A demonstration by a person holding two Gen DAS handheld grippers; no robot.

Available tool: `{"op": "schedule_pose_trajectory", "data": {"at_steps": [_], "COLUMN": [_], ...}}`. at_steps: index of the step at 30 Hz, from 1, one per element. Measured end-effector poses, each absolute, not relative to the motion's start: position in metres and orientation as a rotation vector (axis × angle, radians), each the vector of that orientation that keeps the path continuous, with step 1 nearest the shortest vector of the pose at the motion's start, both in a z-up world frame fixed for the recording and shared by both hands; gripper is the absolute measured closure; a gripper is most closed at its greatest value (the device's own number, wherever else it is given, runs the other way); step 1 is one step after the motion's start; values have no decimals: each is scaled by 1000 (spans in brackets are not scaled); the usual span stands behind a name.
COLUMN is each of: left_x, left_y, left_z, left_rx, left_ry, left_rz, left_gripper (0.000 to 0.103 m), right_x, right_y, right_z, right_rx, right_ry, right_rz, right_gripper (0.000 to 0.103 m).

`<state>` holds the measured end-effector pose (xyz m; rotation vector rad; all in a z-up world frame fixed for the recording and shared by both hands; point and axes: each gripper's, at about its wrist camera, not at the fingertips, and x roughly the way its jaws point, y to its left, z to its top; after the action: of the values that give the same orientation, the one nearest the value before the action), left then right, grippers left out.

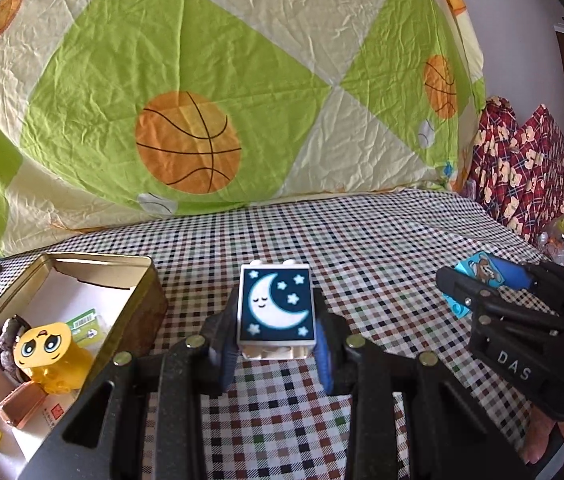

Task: Organize rigid objects
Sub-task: 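Lift and carry the moon block with the left tool while the right tool carries the teddy block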

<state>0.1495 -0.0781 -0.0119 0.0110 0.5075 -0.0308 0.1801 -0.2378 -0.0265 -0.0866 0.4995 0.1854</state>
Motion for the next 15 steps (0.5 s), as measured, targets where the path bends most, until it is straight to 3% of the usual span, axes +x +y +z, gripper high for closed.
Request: {"op": "schedule_pose_trajectory", "data": {"at_steps": [15], "left_x": [114], "left_y": [-62], "left_z": [-5], "left_rx": [-4], "left_ry": [418], "left_rz": [-14], "left_gripper": [72], "right_x": [162], "right_y": [-220], "right_z": [-25], "right_rx": [-83], "right_ry": [476], "right_rz": [205], "right_gripper": [58]}}
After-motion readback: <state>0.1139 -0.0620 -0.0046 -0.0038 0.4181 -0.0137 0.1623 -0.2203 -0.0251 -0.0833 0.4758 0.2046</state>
